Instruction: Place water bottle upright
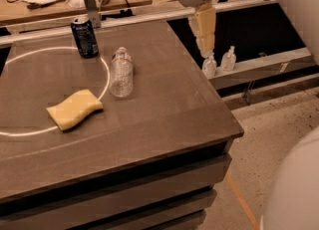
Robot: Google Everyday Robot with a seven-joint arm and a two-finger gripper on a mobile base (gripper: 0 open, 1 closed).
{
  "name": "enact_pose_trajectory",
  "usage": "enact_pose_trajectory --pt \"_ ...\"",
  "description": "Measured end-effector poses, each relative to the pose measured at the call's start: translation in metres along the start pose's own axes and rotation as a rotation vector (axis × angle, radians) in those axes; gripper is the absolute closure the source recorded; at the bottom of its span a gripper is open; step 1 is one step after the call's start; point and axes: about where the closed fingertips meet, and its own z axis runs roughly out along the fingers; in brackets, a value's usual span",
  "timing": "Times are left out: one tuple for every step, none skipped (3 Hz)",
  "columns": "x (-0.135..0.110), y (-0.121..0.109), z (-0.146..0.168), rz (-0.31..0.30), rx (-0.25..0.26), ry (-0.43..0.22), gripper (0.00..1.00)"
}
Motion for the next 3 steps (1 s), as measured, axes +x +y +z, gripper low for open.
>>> enact_pose_trajectory --pt "-0.014 -0.026 0.032 -0.169 -0.034 -0.029 0.0" --pt "-0.015 -0.038 0.036 -0.213 -0.001 -0.026 0.0" --pt "-0.018 -0.05 0.042 -0.226 0.022 -0.032 0.0"
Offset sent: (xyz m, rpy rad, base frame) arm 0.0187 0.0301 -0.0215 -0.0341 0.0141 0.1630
